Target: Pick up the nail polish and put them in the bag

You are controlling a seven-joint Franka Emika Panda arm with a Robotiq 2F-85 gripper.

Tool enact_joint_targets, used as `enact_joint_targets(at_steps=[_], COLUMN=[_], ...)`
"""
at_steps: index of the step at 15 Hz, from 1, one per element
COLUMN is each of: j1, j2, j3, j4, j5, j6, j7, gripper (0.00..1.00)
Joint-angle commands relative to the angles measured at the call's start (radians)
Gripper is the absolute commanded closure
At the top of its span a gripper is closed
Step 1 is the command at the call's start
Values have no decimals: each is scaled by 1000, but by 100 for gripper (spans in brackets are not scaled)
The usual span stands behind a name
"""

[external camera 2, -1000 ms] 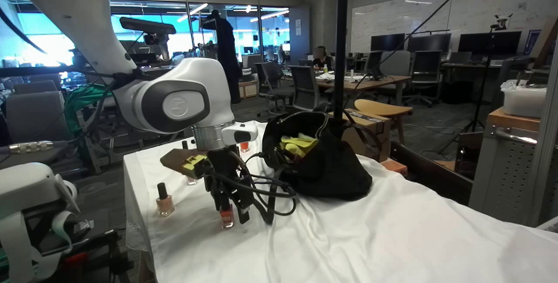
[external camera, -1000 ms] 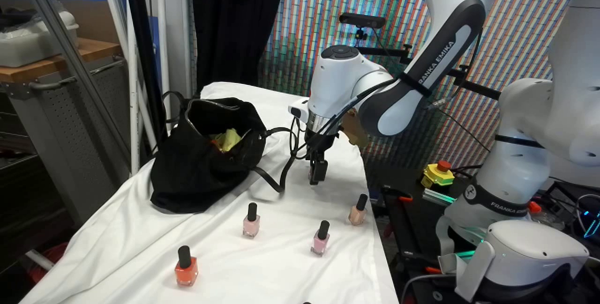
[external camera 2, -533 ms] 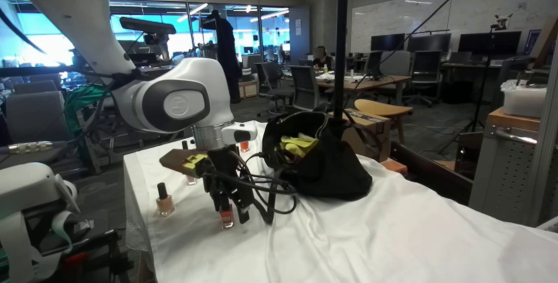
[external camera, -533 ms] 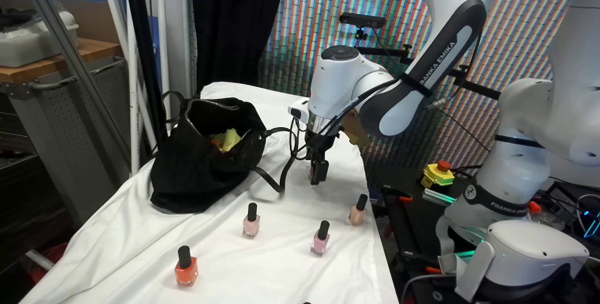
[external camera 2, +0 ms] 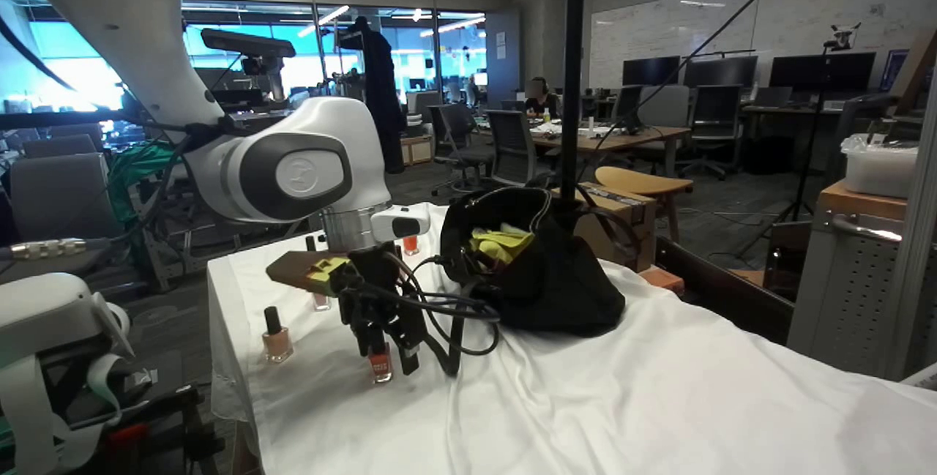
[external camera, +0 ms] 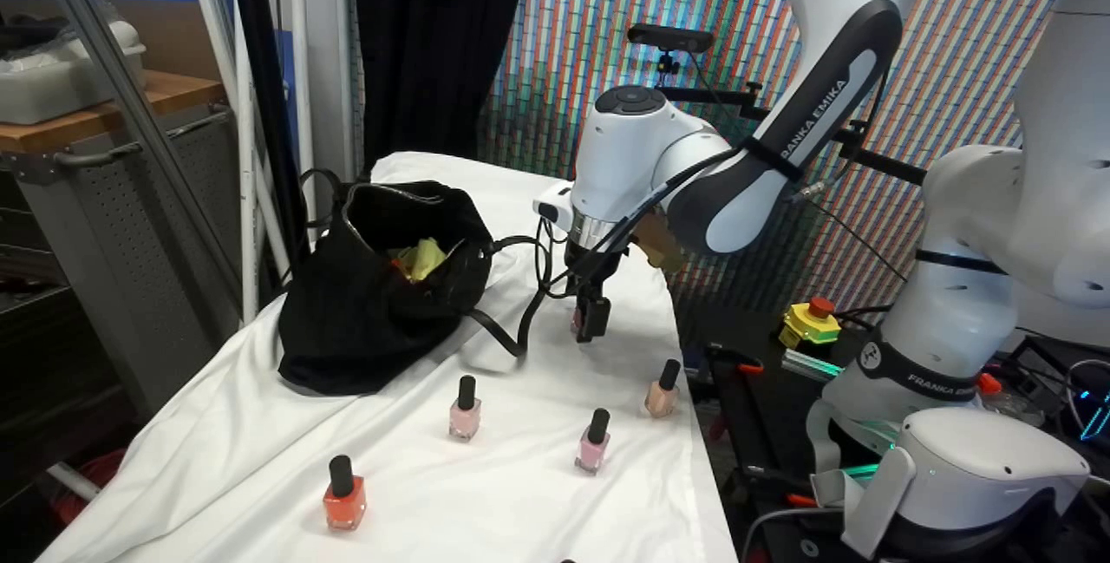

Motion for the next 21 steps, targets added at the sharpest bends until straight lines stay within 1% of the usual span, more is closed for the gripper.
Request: enact_joint_targets(at_steps=[1, 2, 3, 4, 12, 13, 17, 21], j1=[17, 17, 18, 18, 30, 32, 40, 50], j2=[-20, -18, -18, -17, -24, -28, -37, -48], j3=[-14, -15, -16, -16, -14, -14, -13, -3], j4=[-9, -8, -8, -8, -7, -6, 0, 32], j5=[-31, -34, -40, -48, -103, -114, -152, -180], j6=[-18, -18, -18, -17, -38, -43, -63, -130], j7=[17, 20, 23, 24, 40, 47, 73, 89], gripper=[1, 25, 26, 30, 84, 85, 85, 85])
